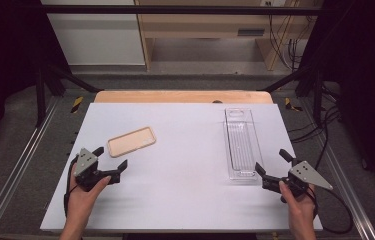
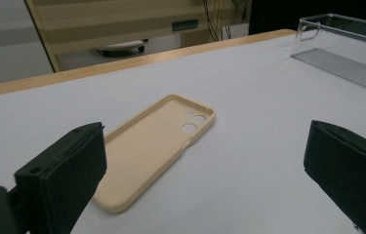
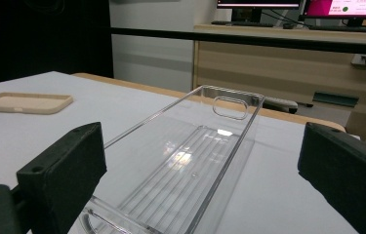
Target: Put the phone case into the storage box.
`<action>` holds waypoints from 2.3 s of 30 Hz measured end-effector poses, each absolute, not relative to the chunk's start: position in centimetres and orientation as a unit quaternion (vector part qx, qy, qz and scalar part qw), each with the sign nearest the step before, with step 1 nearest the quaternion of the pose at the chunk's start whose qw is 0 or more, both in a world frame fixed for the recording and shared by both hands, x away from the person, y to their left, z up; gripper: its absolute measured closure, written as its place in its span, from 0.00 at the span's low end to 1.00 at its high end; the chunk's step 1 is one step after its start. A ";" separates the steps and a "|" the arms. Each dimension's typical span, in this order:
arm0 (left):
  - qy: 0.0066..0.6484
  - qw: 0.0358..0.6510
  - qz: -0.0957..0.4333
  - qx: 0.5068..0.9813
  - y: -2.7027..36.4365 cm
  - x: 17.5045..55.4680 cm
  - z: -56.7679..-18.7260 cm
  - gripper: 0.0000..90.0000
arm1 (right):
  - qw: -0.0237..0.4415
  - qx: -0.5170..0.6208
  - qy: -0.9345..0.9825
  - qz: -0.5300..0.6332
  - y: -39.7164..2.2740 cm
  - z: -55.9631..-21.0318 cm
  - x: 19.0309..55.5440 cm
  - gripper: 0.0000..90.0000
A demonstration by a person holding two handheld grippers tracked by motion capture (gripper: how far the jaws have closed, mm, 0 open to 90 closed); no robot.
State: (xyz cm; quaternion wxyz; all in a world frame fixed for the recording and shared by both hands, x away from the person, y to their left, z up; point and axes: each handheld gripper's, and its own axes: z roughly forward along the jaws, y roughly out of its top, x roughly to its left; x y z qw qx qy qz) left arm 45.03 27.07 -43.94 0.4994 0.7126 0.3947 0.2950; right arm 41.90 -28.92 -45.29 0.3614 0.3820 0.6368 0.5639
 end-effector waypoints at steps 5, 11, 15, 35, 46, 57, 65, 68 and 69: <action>0.394 0.469 0.279 0.739 26.1 47.3 -44.0 0.03 | 0.362 0.380 0.637 0.564 -28.9 -45.3 41.8 0.04; 0.403 0.427 0.285 0.758 26.8 49.1 -45.3 0.04 | 0.362 0.380 0.637 0.565 -28.8 -45.3 41.8 0.04; 0.407 0.421 0.289 0.757 27.1 49.7 -45.4 0.04 | 0.361 0.380 0.638 0.564 -28.7 -45.3 41.8 0.04; 0.429 0.385 0.286 0.766 25.9 52.8 -45.2 0.11 | 0.361 0.385 0.637 0.562 -28.9 -45.5 41.9 0.04; 0.436 0.369 0.286 0.770 25.3 52.8 -45.5 0.59 | 0.360 0.386 0.637 0.562 -28.9 -45.6 41.8 0.04; 0.462 0.352 0.244 0.777 24.5 53.5 -46.4 0.97 | 0.361 0.385 0.639 0.560 -28.9 -45.7 41.9 0.05; 0.466 0.329 0.249 0.783 23.4 54.7 -46.8 1.00 | 0.360 0.386 0.638 0.561 -28.9 -45.7 41.9 0.05; 0.469 0.326 0.250 0.781 23.3 55.1 -47.1 1.00 | 0.360 0.385 0.638 0.561 -29.0 -45.7 41.9 0.05; 0.476 0.324 0.246 0.780 23.4 55.4 -47.3 1.00 | 0.360 0.385 0.639 0.561 -29.0 -45.7 41.9 0.05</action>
